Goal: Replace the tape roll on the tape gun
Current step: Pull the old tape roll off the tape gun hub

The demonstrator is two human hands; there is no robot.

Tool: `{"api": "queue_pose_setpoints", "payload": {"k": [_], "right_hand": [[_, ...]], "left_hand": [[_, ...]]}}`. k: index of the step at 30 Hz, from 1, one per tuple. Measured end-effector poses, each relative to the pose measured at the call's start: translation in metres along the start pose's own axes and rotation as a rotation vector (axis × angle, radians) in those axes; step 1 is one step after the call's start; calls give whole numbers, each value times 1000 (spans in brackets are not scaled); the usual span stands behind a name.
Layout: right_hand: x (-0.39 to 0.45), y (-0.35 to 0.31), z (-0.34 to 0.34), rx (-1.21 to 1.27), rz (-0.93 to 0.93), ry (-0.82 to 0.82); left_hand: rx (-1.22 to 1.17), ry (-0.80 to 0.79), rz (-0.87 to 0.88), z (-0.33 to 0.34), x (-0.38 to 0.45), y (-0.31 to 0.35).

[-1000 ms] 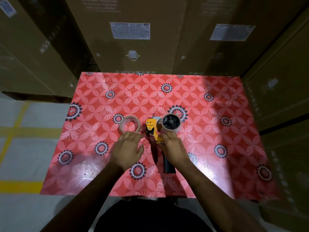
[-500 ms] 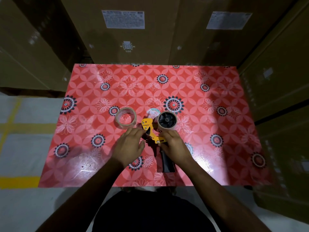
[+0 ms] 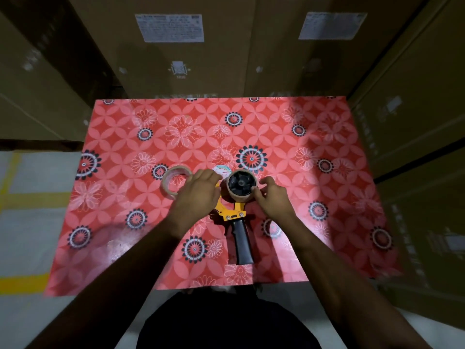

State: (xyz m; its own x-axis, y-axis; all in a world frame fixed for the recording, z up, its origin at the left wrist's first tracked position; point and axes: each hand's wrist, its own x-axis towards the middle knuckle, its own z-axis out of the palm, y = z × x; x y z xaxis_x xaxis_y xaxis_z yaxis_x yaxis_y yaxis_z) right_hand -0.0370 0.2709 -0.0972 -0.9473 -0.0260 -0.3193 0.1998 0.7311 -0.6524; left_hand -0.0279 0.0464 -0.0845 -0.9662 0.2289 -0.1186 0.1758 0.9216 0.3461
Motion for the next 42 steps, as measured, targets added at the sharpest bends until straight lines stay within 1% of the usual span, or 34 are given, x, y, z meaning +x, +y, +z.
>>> {"api": "queue_pose_setpoints", "payload": {"k": [3, 6, 7, 9, 15, 19, 23, 26, 27, 31, 32, 34, 36, 38, 40, 42], "right_hand": [[20, -8, -1, 3, 59, -61], [35, -19, -4, -54, 68, -106], [39, -22, -4, -70, 70, -112], [43, -28, -3, -102, 80, -114], [48, -38, 5, -160, 174, -37], [53, -44, 8, -203, 233, 3], [54, -51, 7, -233, 225, 62], [49, -51, 8, -263, 178, 62], [47, -48, 8, -238, 156, 60], [34, -29, -3, 40, 103, 3], [30, -23, -4, 130, 104, -44], [24, -13, -2, 193, 68, -136], [23, -7, 5, 108, -3, -137], [26, -6, 15, 11, -71, -131], [26, -11, 21, -29, -77, -140], [26, -14, 26, -61, -55, -55]], "left_hand": [[1, -72, -69, 4, 31, 7], [-150, -180, -208, 10, 54, 12], [-205, -194, -247, 11, 58, 14], [-239, -180, -295, 14, 62, 18], [-176, -144, -370, 22, 68, 21], [-148, -108, -388, 25, 68, 23], [-159, -63, -424, 21, 67, 30], [-209, -50, -431, 18, 64, 30], [-221, -64, -434, 16, 64, 29], [-449, -210, -476, 5, 64, 21], [-522, -231, -494, 2, 66, 19], [-563, -258, -523, -4, 68, 15], [-679, -328, -563, -9, 67, 15], [-829, -334, -634, -8, 67, 12], [-872, -366, -651, -5, 69, 11], [-886, -380, -634, -4, 68, 13]]}}
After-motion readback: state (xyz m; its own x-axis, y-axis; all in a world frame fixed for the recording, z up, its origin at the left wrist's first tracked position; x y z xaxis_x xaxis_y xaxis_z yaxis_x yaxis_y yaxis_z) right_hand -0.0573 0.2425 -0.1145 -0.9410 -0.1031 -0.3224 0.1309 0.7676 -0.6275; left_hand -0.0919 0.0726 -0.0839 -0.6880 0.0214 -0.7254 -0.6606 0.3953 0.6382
